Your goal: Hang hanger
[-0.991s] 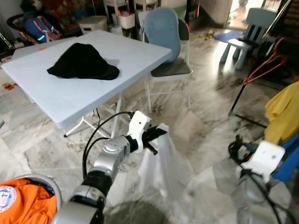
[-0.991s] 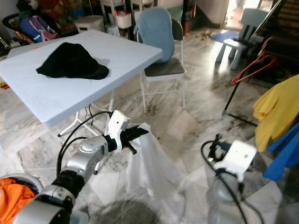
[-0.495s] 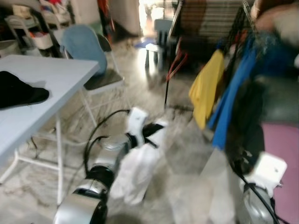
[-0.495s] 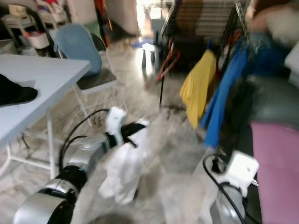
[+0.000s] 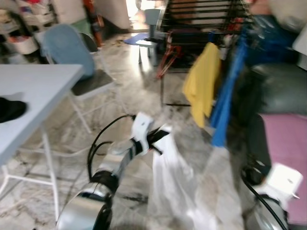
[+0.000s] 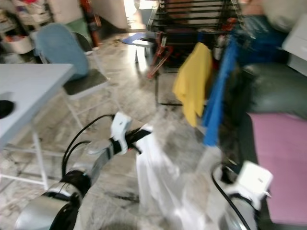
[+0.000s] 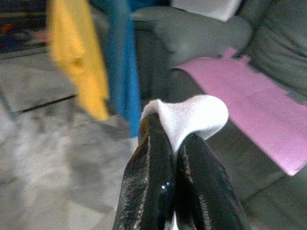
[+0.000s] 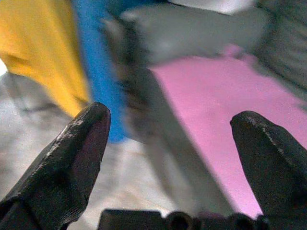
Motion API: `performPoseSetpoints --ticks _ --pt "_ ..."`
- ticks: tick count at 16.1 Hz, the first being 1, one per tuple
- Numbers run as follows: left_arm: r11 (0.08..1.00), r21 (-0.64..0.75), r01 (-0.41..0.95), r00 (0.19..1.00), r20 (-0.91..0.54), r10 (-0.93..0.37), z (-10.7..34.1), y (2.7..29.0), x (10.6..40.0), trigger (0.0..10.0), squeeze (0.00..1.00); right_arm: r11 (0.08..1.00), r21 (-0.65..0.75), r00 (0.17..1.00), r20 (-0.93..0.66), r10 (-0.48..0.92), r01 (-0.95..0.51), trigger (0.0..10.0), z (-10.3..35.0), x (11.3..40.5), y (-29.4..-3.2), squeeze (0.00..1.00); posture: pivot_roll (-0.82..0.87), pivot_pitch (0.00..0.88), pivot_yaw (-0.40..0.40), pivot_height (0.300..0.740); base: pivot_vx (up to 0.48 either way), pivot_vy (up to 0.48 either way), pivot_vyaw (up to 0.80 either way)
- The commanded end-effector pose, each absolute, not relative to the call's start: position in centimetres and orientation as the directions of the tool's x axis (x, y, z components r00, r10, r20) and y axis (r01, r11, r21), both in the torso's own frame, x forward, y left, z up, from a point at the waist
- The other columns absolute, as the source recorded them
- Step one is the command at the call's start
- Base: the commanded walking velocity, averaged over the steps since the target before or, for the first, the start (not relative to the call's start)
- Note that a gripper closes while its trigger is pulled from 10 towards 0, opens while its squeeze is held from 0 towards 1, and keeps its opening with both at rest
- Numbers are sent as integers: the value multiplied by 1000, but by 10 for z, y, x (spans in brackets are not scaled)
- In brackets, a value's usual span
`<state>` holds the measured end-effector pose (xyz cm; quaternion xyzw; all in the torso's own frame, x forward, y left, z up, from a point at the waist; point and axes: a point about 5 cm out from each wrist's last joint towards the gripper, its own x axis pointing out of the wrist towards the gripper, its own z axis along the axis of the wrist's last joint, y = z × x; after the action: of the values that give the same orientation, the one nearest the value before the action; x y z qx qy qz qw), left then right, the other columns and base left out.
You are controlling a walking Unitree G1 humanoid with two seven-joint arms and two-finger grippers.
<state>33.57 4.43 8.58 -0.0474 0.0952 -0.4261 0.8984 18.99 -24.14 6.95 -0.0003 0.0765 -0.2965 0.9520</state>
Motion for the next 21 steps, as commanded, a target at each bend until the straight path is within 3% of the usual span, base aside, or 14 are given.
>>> performPoseSetpoints --ticks 1,5,7,10,11,14,19,21 --pt "649 -137 748 635 -135 -760 87 51 338 10000 0 822 -28 813 -134 -567 569 10000 75 186 -238 0 -127 0 73 740 0 480 0" --pt "689 -87 719 673 -161 -722 76 48 332 10000 0 845 -62 830 -161 -534 531 10000 72 171 -238 0 -183 0 120 740 0 480 0" --pt "737 -9 676 725 -175 -666 74 56 334 10000 0 849 -64 833 -167 -527 524 10000 70 171 -237 0 -184 0 131 740 0 0 0" --pt "737 -9 676 725 -175 -666 74 56 334 10000 0 849 -64 833 -167 -527 524 10000 70 171 -237 0 -184 0 131 740 0 0 0" --pt "779 25 627 770 -174 -614 77 65 340 10000 0 873 -69 861 -142 -488 483 10000 75 180 -230 0 -212 0 182 740 0 0 0" --pt "874 70 480 875 -113 -471 96 81 357 10000 0 932 -104 928 -106 -358 347 10000 87 196 -216 0 -169 0 108 740 0 0 0" --pt "933 51 356 935 -25 -355 116 103 370 10000 0 963 -139 968 -59 -242 232 10000 107 234 -225 0 -45 0 4 740 0 0 0" --pt "951 128 280 959 -4 -282 118 114 371 10000 0 984 -98 987 -57 -152 146 10000 110 251 -207 0 -6 0 -14 740 0 0 0"
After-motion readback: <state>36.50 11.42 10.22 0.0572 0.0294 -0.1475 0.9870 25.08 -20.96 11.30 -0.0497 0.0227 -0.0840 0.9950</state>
